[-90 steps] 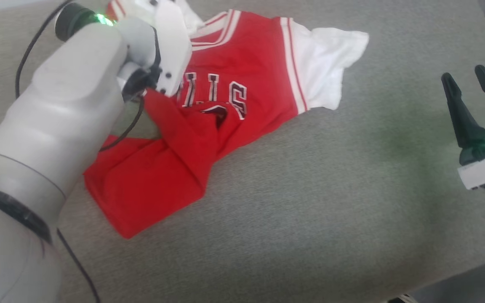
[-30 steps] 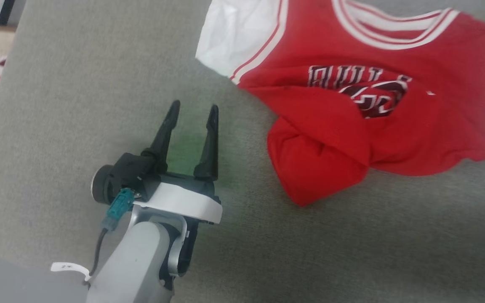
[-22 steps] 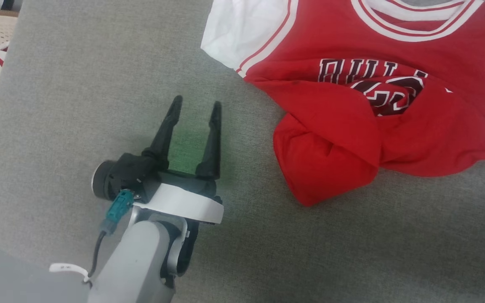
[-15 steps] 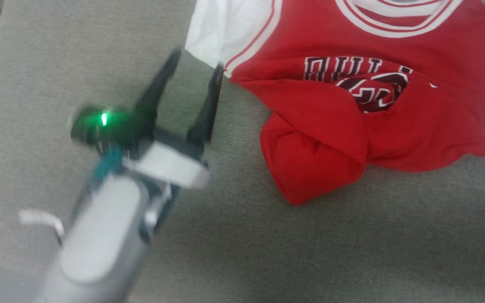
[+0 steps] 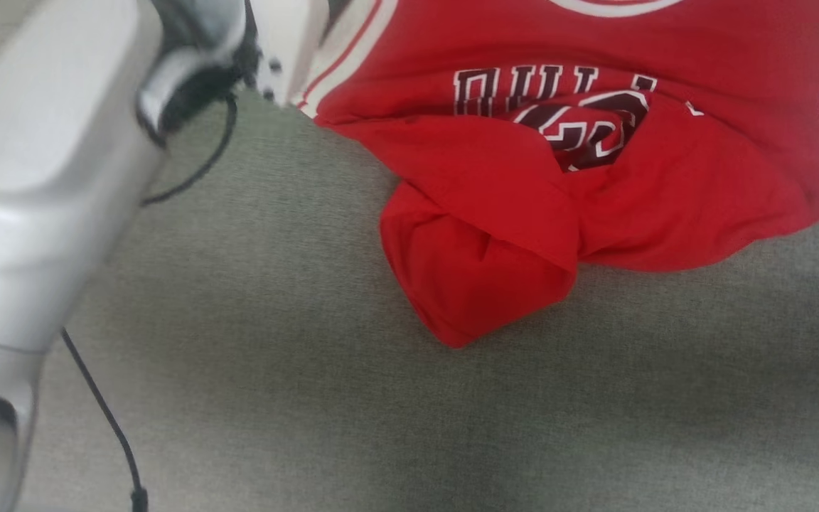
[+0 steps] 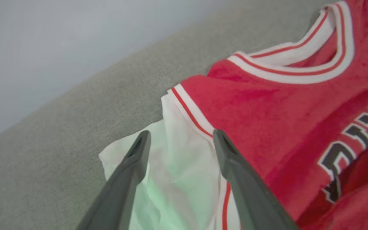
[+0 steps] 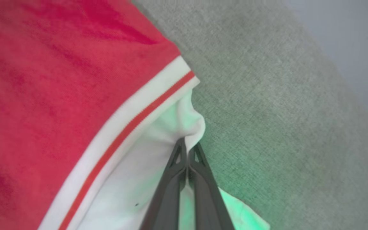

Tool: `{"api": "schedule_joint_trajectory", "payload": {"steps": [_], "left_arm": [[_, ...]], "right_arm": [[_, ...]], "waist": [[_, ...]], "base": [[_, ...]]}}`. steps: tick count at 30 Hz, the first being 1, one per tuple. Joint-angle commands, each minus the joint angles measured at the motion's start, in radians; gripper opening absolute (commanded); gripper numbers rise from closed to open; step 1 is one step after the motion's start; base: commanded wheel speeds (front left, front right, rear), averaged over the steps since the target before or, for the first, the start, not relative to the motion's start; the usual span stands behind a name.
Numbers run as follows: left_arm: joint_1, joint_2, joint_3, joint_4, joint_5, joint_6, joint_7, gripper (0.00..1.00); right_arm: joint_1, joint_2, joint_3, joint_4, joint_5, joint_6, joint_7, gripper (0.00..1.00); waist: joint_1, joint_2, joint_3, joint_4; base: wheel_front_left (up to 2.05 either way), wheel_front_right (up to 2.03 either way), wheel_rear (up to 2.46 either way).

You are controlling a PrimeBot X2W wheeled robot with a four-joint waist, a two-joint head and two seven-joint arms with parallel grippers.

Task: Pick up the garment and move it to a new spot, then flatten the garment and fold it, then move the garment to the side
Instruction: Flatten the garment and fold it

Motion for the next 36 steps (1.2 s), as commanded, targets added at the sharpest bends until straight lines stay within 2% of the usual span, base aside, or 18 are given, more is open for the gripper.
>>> {"api": "schedule_joint_trajectory", "payload": {"steps": [1,4,11,12,13,14,15,24,28,30,33,36], "left_arm": [[-0.030,0.006,-0.022,0.022,-0.036,-0.001,0.036,1.00],[-0.146,0.011,-0.107,0.100,-0.156,-0.001,0.144,1.00],[-0.233,-0.008,-0.207,0.256,-0.241,-0.001,0.186,1.00],[-0.229,-0.015,-0.224,0.271,-0.257,-0.001,0.194,0.91],[-0.222,-0.023,-0.235,0.283,-0.273,-0.001,0.194,0.58],[-0.221,-0.029,-0.242,0.292,-0.286,-0.001,0.187,0.13],[-0.222,-0.033,-0.252,0.301,-0.300,-0.001,0.184,0.00],[-0.246,0.015,-0.268,0.329,-0.380,-0.001,0.018,0.00],[-0.255,0.017,-0.241,0.335,-0.419,-0.001,-0.100,0.00],[-0.260,0.019,-0.234,0.338,-0.429,-0.001,-0.126,0.00],[-0.296,0.025,-0.195,0.372,-0.442,-0.001,-0.240,0.00],[-0.329,-0.013,-0.147,0.433,-0.456,-0.001,-0.348,0.00]], "right_arm": [[0.021,0.015,0.035,0.023,0.004,-0.005,-0.001,0.00],[-0.018,0.028,0.072,0.019,0.014,-0.005,-0.007,0.00],[-0.069,0.046,0.118,0.012,0.022,-0.005,-0.020,0.00],[-0.074,0.048,0.122,0.013,0.023,-0.005,-0.023,0.00],[-0.077,0.050,0.126,0.013,0.025,-0.005,-0.027,0.00],[-0.078,0.052,0.128,0.012,0.027,-0.005,-0.031,0.00],[-0.080,0.056,0.131,0.011,0.031,-0.005,-0.037,0.00],[-0.123,0.052,0.124,-0.045,0.065,-0.003,-0.160,0.00],[-0.180,0.043,0.088,0.003,0.089,-0.003,-0.238,0.00],[-0.193,0.047,0.077,0.018,0.093,-0.003,-0.257,0.00],[-0.222,0.081,0.043,0.079,0.110,-0.003,-0.322,0.00],[-0.277,0.136,-0.022,0.179,0.138,-0.003,-0.404,0.00]], "waist": [[0.0000,0.0000,0.018,-0.012],[0.0000,0.0000,0.047,-0.029],[0.0000,0.0000,0.089,-0.061],[0.0000,0.0000,0.092,-0.065],[0.0000,0.0000,0.095,-0.067],[0.0000,0.0000,0.097,-0.070],[0.0000,0.0000,0.098,-0.072],[0.0000,0.0000,0.054,-0.082],[0.0000,0.0000,0.018,-0.082],[0.0000,0.0000,0.010,-0.082],[0.0000,0.0000,-0.009,-0.085],[0.0000,0.0000,-0.024,-0.091]], "base": [[0.00,0.00,0.00],[0.00,0.00,0.00],[0.00,0.00,0.00],[0.00,0.00,0.00],[0.00,0.00,0.00],[0.00,0.00,0.00],[0.00,0.00,0.00],[0.00,0.00,0.00],[0.00,0.00,0.00],[0.00,0.00,0.00],[0.00,0.00,0.00],[0.00,0.00,0.00]]}}
